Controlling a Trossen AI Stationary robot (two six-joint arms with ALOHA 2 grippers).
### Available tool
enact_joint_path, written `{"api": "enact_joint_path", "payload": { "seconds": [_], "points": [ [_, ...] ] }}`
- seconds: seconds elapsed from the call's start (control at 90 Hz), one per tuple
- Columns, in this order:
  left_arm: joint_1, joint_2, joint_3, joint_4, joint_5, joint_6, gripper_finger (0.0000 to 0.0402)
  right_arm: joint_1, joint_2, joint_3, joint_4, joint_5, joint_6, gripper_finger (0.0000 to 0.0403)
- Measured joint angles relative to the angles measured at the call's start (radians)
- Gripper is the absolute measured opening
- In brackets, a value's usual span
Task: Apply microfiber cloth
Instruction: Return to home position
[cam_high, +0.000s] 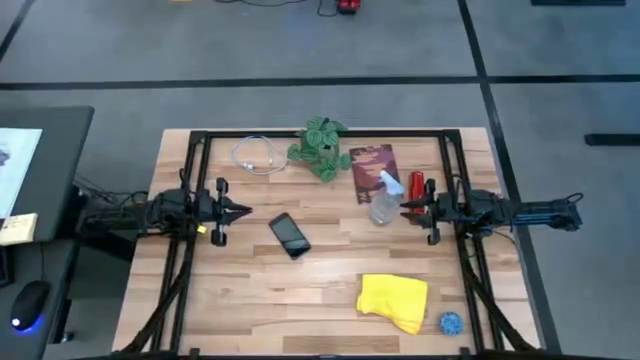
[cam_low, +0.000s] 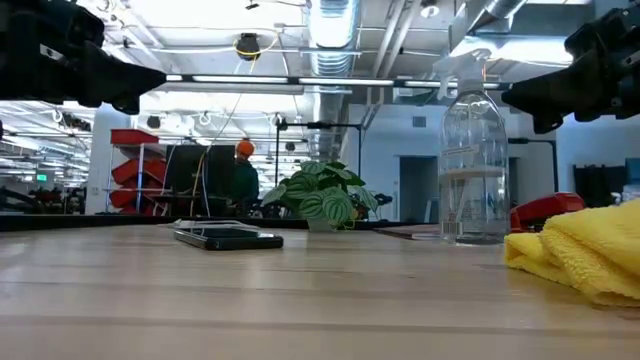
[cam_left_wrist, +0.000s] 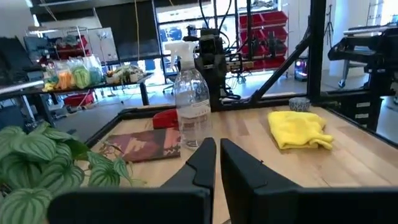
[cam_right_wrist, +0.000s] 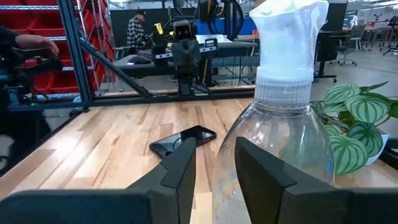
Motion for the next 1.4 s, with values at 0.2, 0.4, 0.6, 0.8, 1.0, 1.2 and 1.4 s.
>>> {"api": "enact_joint_path", "payload": {
  "seconds": [0.2, 0.4, 0.6, 0.8, 1.0, 1.2, 1.4],
  "points": [
    [0.000, 0.000, -0.001, 0.005, -0.003, -0.027, 0.0000, 0.000, 0.000, 0.000, 0.000, 0.000, 0.000, 0.0098],
    [0.000, 0.000, -0.001, 0.005, -0.004, -0.031, 0.0000, 0.000, 0.000, 0.000, 0.000, 0.000, 0.000, 0.0098],
    [0.000, 0.000, -0.002, 0.005, -0.004, -0.031, 0.0000, 0.000, 0.000, 0.000, 0.000, 0.000, 0.000, 0.0098],
    [0.000, 0.000, -0.002, 0.005, -0.004, -0.031, 0.0000, 0.000, 0.000, 0.000, 0.000, 0.000, 0.000, 0.0098],
    [0.000, 0.000, -0.002, 0.006, -0.004, -0.030, 0.0000, 0.000, 0.000, 0.000, 0.000, 0.000, 0.000, 0.0098],
    [0.000, 0.000, -0.002, 0.006, -0.004, -0.030, 0.0000, 0.000, 0.000, 0.000, 0.000, 0.000, 0.000, 0.0098],
    [0.000, 0.000, -0.002, 0.006, -0.004, -0.030, 0.0000, 0.000, 0.000, 0.000, 0.000, 0.000, 0.000, 0.0098]
  ]
}}
